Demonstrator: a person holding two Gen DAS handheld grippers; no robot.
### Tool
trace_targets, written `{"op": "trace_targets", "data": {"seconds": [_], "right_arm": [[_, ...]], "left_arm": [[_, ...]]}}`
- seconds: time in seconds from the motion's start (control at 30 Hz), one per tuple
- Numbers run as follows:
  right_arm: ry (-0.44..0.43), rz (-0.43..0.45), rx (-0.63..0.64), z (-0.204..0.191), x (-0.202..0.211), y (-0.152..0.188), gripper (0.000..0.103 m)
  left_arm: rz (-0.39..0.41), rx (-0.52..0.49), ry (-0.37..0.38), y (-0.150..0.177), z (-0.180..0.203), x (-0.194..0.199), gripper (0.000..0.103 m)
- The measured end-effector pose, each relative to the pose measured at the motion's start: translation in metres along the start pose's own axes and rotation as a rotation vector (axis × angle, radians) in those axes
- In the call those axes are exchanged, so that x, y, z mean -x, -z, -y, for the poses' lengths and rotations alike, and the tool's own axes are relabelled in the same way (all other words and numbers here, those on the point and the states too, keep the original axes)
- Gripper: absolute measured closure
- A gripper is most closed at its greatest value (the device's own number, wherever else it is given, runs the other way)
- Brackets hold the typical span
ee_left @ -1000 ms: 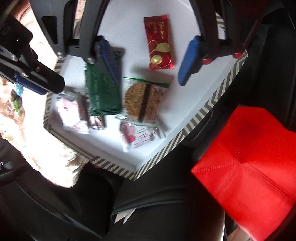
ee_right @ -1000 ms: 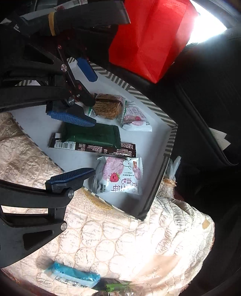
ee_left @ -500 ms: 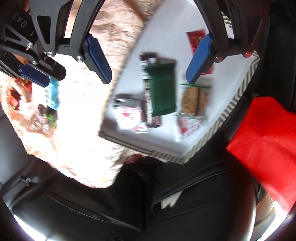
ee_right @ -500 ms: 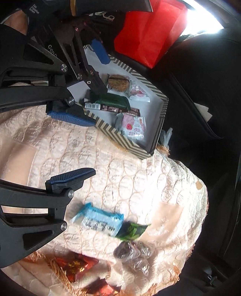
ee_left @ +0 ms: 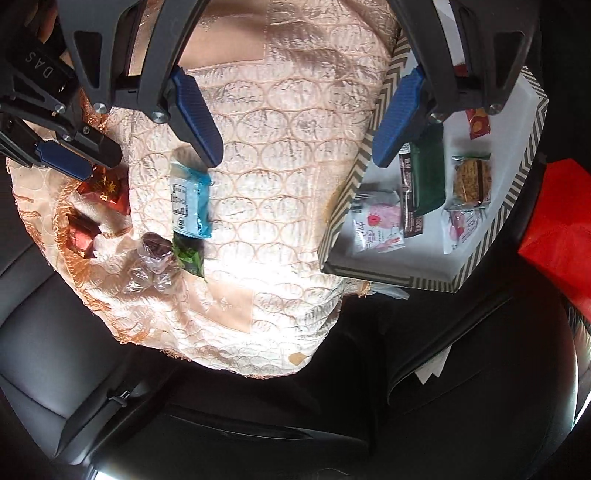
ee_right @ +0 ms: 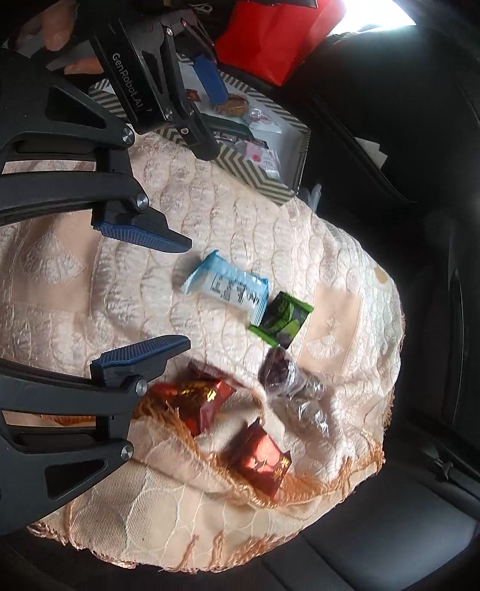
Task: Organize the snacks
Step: 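Grasp the light blue pack with the left gripper while the right grasps the green square candy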
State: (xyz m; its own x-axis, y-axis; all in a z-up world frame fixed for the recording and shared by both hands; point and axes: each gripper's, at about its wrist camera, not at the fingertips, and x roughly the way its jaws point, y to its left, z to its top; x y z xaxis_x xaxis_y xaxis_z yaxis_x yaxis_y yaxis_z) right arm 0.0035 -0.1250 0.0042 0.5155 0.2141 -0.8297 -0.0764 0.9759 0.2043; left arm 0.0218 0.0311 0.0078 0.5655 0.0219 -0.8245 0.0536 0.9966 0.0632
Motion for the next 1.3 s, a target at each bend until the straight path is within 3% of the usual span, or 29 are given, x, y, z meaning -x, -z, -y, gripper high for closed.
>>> {"op": "trace_targets", "data": {"seconds": [0.3,0.87,1.3], "right_arm": [[-0.001,0.009,-0.082,0.032,0.005,0.004,0.057],[0.01,0.009,-0.145,0.054,0.004,-0.002,0.057],[0.026,-0.004,-0.16,0.061,-0.003,-0.018,0.057]], "left_arm": [[0.001,-0.061,0.021,-0.001,0.03,-0.004,0.018],[-0.085,-0.094,0.117,-0.023,0.058,-0.048,0.018],[-0.147,-0.125,0.126,-0.031,0.084,-0.086,0.018]]}}
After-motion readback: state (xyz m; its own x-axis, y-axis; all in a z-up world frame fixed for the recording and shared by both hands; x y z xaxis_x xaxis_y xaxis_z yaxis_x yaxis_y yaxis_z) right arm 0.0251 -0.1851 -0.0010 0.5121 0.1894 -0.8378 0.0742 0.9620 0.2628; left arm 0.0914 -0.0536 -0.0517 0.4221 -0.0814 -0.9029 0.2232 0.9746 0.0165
